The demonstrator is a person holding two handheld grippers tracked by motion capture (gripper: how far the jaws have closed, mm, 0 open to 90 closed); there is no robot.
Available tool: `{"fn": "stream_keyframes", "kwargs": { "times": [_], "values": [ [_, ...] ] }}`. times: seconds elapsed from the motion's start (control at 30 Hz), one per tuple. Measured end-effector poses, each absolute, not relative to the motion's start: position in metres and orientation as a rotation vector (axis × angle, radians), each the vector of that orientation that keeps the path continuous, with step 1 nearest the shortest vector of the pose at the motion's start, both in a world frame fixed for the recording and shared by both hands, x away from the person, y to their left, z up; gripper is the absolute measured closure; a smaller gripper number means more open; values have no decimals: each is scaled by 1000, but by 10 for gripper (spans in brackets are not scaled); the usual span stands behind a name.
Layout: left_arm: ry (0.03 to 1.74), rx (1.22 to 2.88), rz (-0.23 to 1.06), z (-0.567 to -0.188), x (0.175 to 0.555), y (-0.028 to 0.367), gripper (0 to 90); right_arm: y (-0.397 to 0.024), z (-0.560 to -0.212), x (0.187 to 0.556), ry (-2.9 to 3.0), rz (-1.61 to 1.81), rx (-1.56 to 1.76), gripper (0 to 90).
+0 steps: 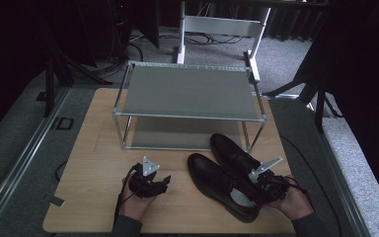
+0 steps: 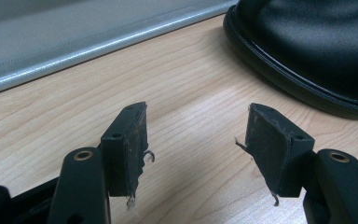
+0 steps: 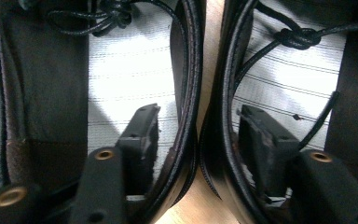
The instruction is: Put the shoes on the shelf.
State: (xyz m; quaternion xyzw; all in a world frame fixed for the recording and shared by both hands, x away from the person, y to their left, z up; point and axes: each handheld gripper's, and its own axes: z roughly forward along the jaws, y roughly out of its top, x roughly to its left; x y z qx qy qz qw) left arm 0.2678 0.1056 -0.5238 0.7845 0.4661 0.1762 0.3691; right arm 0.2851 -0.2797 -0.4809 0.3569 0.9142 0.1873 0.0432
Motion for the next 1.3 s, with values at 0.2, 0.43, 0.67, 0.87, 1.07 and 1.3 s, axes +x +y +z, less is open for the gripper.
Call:
{"fn": "stream_keyframes", "kwargs": {
  "times": [0.2,0.43,0.67,0.87,1.07,1.3],
  "values": [
    [1196,2006,458,-522,267,107,395,-278,-481,286,2808,602,1131,710],
    [1201,2002,460,-521,267,108,395,-281,-481,285,2741,657,1171,797],
    [1197,2009,459,-522,268,107,395,-283,-481,283,2703,700,1195,802],
    [1197,2006,460,-521,268,108,395,-281,-477,282,2657,731,1190,806],
    [1199,2005,459,-521,268,108,395,-275,-467,280,2619,794,1150,806],
    [1197,1999,466,-519,267,109,394,-264,-457,282,2604,829,1133,805]
  ]
}}
